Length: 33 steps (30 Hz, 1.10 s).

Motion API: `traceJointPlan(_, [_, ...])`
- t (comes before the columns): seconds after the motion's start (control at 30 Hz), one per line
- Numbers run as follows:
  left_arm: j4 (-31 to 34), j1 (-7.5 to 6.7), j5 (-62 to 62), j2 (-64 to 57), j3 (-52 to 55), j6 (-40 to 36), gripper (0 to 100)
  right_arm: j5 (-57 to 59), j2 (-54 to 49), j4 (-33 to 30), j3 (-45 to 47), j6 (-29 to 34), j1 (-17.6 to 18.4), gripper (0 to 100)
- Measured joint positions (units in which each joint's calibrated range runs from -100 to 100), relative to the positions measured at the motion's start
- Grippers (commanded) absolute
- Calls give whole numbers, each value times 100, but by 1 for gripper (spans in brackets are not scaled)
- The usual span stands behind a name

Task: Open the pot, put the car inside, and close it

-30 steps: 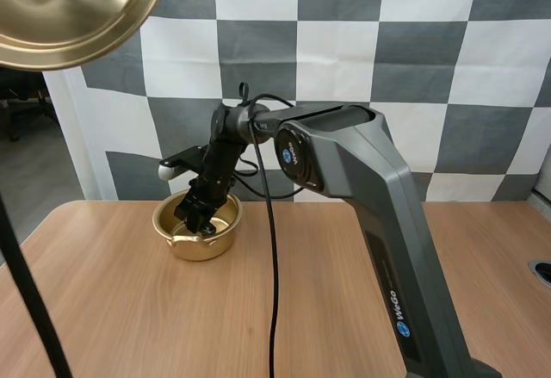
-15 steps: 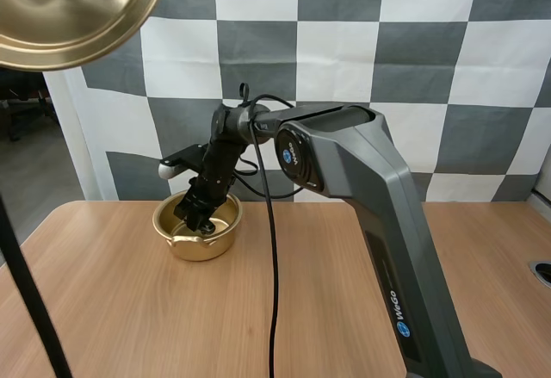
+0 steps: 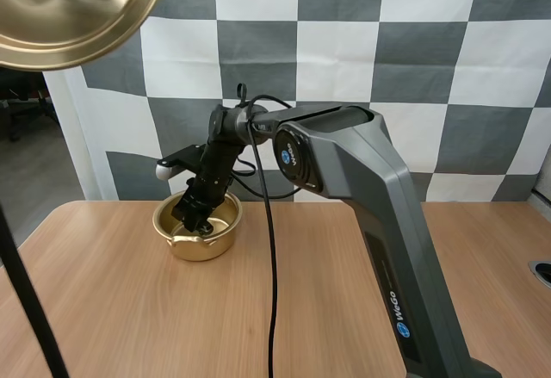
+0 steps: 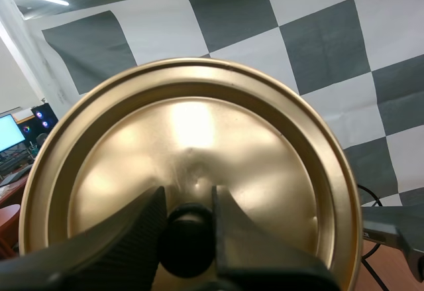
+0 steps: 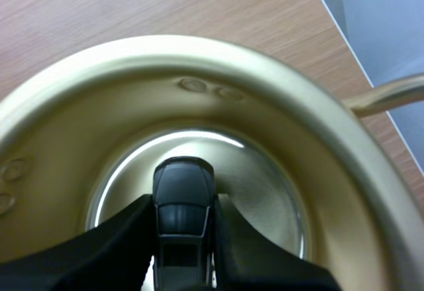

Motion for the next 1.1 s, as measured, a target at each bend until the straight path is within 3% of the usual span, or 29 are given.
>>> traceJointPlan(0.03, [22,0,0,0,0,0,0,-20,0,0,0,0,0,56])
traceJointPlan(0.13, [79,0,0,0,0,0,0,-20,0,0,0,0,0,80])
traceJointPlan(0.2, [79,0,0,0,0,0,0,-20,0,0,0,0,0,88])
traceJointPlan(0.53, [79,0,0,0,0,0,0,-20,0,448,0,0,0,89])
traceJointPlan(0.87, [79,0,0,0,0,0,0,22,-111,149,0,0,0,89])
traceJointPlan(1.1, [79,0,0,0,0,0,0,341,-295,82,-34,-92,0,100])
